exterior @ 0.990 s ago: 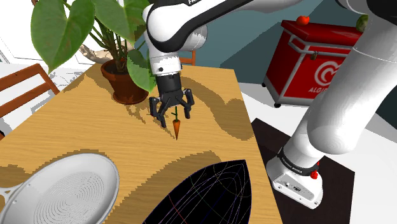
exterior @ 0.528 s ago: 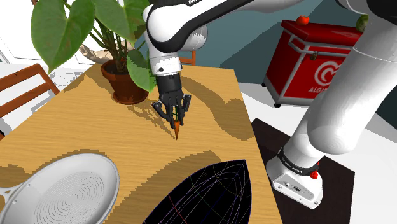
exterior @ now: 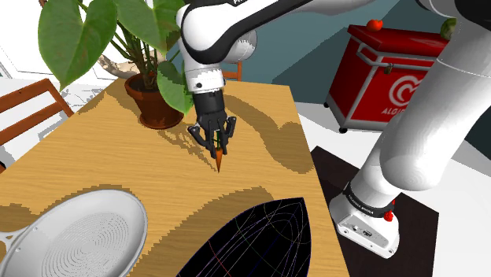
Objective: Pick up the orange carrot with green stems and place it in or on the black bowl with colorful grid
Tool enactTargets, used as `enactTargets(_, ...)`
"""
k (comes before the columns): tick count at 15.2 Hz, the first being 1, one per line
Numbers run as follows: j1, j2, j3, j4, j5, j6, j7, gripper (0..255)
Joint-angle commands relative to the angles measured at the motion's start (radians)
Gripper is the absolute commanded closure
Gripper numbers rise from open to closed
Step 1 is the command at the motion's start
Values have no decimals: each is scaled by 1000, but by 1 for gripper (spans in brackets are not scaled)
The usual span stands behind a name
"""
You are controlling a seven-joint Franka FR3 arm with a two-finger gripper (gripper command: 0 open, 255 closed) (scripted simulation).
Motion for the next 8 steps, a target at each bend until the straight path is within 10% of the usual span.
enactTargets(1, -1, -9, -1, 12, 1, -20, 4, 255)
enactTargets(8, -5, -45, -5, 68, 4, -109, 21, 255)
